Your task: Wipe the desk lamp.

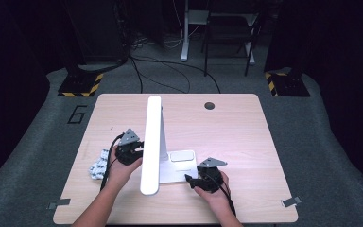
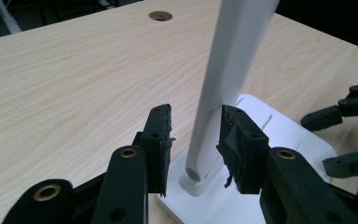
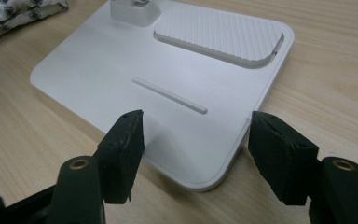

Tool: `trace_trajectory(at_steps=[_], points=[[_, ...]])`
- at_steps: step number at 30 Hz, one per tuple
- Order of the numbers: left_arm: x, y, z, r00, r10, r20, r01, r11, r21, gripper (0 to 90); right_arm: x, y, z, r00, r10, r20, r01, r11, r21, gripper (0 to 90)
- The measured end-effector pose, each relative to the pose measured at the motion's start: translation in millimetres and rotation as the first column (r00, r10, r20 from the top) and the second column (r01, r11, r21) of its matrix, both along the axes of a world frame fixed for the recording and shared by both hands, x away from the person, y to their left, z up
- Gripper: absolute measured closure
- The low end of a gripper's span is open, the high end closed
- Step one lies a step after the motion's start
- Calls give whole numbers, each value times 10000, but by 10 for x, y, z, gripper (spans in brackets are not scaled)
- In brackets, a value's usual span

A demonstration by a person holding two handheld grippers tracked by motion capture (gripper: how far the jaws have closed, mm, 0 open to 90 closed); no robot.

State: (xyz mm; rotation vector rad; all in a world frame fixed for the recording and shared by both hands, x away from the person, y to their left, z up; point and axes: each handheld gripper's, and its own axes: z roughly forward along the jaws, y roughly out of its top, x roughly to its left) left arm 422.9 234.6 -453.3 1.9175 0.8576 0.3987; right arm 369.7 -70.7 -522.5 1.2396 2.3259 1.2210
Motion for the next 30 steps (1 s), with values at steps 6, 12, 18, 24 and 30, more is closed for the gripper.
trace_trajectory(at_steps=[6, 12, 18, 24, 30], points=[[52, -9, -41, 10000, -17, -47, 17, 10000, -42, 652, -50, 58, 4, 10000, -23, -48, 22, 9999, -108, 316], [55, -34, -54, 9995, -244, -207, 247, 9996, 119, 655, -88, 145, 2, 9991, 131, 406, -99, 9968, -790, 278], [40, -30, -44, 9999, -135, -100, 136, 9999, 73, 632, -85, 141, 1, 9987, 219, 465, -180, 9965, -821, 280], [-14, 4, -15, 9995, -239, -222, 237, 9997, -84, 562, -82, 132, 1, 9992, 173, 351, -147, 9972, -731, 305], [-117, 84, -53, 9993, -113, -364, 107, 9998, -184, 512, -45, 103, -18, 9996, 117, 272, -103, 9987, -495, 313]])
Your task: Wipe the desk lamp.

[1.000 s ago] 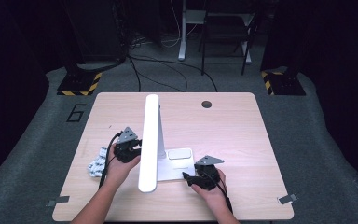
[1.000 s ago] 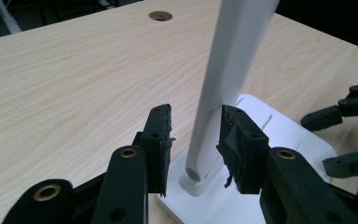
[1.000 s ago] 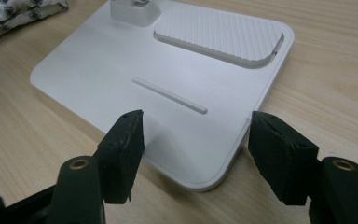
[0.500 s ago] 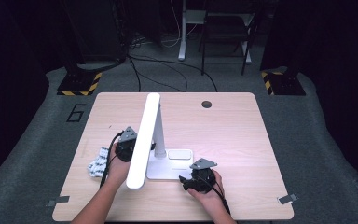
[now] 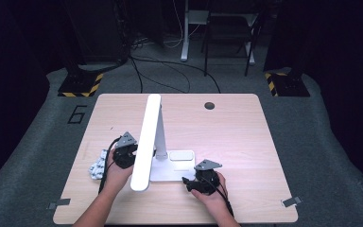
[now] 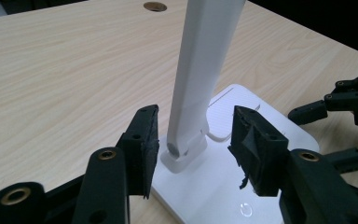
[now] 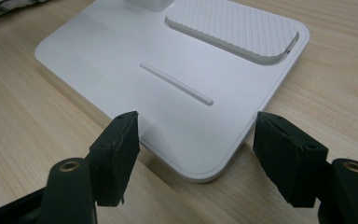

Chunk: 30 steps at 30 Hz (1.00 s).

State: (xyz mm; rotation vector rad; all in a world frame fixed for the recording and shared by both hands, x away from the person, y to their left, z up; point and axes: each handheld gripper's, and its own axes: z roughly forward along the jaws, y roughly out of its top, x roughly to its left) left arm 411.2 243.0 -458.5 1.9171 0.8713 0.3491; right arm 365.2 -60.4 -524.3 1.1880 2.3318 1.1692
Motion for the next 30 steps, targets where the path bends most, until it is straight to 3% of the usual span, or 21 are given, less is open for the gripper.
trace_trajectory(at_steps=[5, 8, 9, 13, 19, 23, 30], points=[[-60, 105, 37, 9997, 20, -263, -23, 9999, -139, 441, -18, -15, 31, 9999, 60, 83, -62, 9999, 156, 350], [-92, 134, 39, 9997, 145, -197, -147, 9998, -114, 405, -45, -43, 89, 9983, -207, 539, 184, 9989, 428, 353], [-132, 149, 38, 9989, 473, -18, -474, 9988, -89, 393, -51, -51, 105, 9970, -295, 710, 254, 9980, 574, 354], [-192, 215, 63, 9980, 629, 55, -630, 9977, 264, 367, -56, -92, 171, 9952, -382, 902, 315, 9967, 745, 353], [-289, 378, 209, 9977, 670, 83, -672, 9973, 294, 337, -47, -157, 247, 9940, -486, 982, 397, 9951, 903, 353], [-355, 503, 278, 9961, 864, 198, -862, 9962, -128, 282, -40, -250, 303, 9929, -612, 1021, 500, 9928, 1085, 353], [-465, 653, 305, 9955, 944, 42, -943, 9953, -237, 250, -5, -421, 385, 9931, -883, 768, 766, 9866, 1440, 353]])
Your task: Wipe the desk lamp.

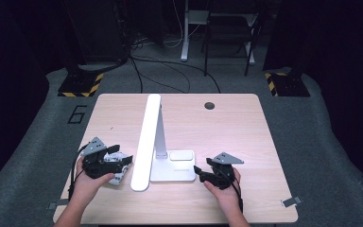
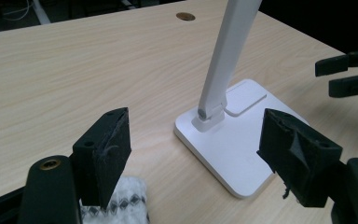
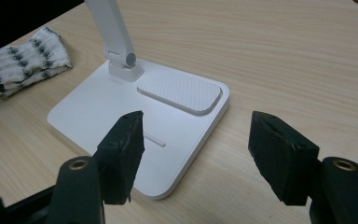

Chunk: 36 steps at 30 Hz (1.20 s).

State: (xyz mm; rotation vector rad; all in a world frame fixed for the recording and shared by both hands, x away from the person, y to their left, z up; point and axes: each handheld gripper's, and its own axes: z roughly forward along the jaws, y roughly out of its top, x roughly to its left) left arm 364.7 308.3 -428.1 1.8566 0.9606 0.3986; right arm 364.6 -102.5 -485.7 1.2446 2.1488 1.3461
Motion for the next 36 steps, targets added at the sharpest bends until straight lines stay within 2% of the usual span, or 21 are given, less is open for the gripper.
trace_trajectory(at_steps=[4, 6, 7, 8, 10, 13, 14, 16, 17, 19, 23, 25, 31, 36], points=[[-67, 92, -5, 9999, 109, 96, -112, 9993, 368, 260, -8, -40, 57, 9999, -59, 96, 58, 9999, 85, 353], [-106, 160, -18, 9990, 427, 112, -432, 9980, 462, 283, -22, -51, 83, 9998, -72, 173, 71, 10000, 66, 353], [-126, 198, -30, 9977, 673, 123, -678, 9969, 411, 291, -29, -55, 91, 9998, -59, 192, 58, 10000, 54, 353], [-126, 198, -30, 9977, 673, 123, -678, 9969, 411, 303, -30, -56, 95, 9997, -53, 256, 53, 10000, -15, 354], [-191, 305, -94, 9931, 1162, 166, -1164, 9931, 124, 316, -31, -59, 95, 9996, -44, 294, 47, 9999, -116, 354], [-253, 390, -162, 9916, 1291, 80, -1293, 9913, 241, 319, -40, -59, 106, 9998, -60, 215, 61, 10000, -57, 355], [-267, 408, -192, 9897, 1422, 180, -1425, 9896, 201, 321, -37, -59, 118, 9996, -43, 264, 45, 10000, -40, 355], [-284, 442, -207, 9901, 1400, 71, -1401, 9896, 331, 331, -40, -60, 139, 9998, -74, 200, 75, 10000, -40, 357], [-301, 461, -248, 9872, 1590, 84, -1592, 9869, 268, 331, -43, -58, 161, 9997, -132, 205, 132, 9999, 3, 359], [-339, 505, -335, 9858, 1677, -11, -1676, 9857, 197, 348, -61, -55, 231, 9997, -124, 210, 125, 9999, -36, 360], [-359, 546, -444, 9837, 1798, -92, -1797, 9837, 100, 358, -70, -77, 273, 9998, -88, 193, 93, 9996, -252, 360], [-362, 572, -466, 9850, 1713, -183, -1707, 9849, 299, 358, -84, -97, 270, 9998, -128, 127, 132, 9994, -306, 360], [-362, 645, -534, 9821, 1879, -159, -1875, 9820, 240, 358, -148, -235, 220, 9990, -449, -8, 448, 9975, -555, 360], [-351, 673, -609, 9781, 2071, -208, -2067, 9782, 198, 357, -185, -389, 64, 9960, -898, 5, 897, 9950, -446, 358]])
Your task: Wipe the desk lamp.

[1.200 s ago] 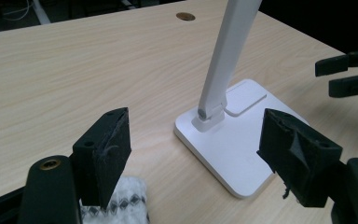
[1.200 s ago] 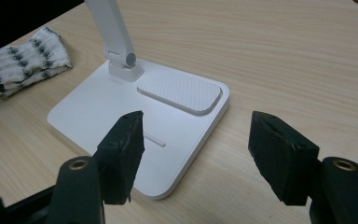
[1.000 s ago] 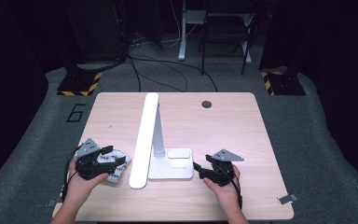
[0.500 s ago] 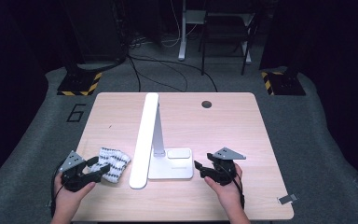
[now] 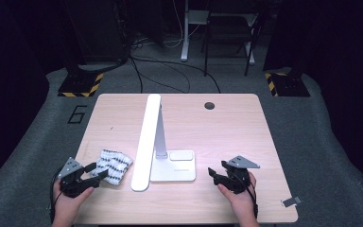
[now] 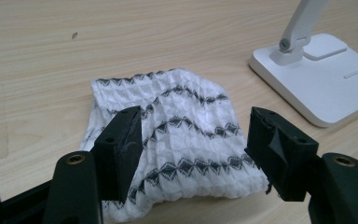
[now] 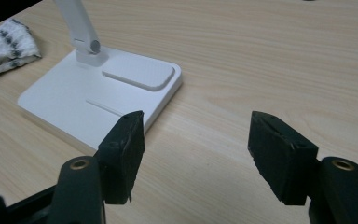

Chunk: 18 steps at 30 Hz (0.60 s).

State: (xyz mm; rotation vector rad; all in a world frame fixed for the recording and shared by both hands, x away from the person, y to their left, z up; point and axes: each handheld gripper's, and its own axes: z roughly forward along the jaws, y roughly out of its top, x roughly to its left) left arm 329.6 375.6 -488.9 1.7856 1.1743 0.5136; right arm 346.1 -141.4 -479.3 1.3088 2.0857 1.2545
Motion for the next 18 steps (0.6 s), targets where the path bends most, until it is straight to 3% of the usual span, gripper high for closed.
trace_trajectory(at_steps=[4, 10, 14, 18], points=[[-1, -2, -22, 9999, -90, -113, 91, 9999, 48, 358, 24, -79, -166, 9995, -176, -259, 176, 9998, -14, 362], [-10, -46, -54, 9999, -142, 83, 140, 9995, 277, 359, 71, -144, -266, 9988, -307, -373, 309, 9995, 40, 363], [4, -90, -77, 9997, -241, 25, 241, 9996, -147, 360, 97, -126, -300, 9985, -378, -406, 386, 9991, 195, 371], [27, -138, -97, 9994, -347, 16, 347, 9990, 272, 359, 130, -53, -336, 9990, -111, -426, 111, 9999, 3, 373]])
